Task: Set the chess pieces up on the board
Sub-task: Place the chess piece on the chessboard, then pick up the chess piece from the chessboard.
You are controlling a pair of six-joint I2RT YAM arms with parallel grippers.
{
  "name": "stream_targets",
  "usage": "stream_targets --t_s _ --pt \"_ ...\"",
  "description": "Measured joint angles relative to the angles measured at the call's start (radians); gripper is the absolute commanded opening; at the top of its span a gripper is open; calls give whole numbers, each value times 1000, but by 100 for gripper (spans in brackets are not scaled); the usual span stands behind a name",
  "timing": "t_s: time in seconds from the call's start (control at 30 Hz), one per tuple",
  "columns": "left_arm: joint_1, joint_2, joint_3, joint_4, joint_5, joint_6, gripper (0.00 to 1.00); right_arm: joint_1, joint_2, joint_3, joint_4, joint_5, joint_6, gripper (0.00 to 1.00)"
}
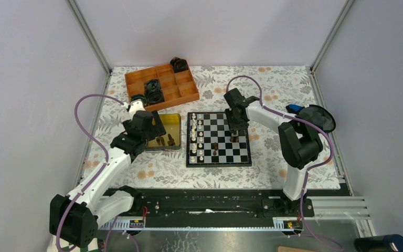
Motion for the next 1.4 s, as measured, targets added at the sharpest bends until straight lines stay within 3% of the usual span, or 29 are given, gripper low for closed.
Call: stream_targets --t_s 0.73,1.4 --pt "0 0 0 0 0 0 99 0 -108 -5 -28 3 1 43" --pt "-9 0 0 0 0 0 99 5 -195 -137 -39 0 31 38"
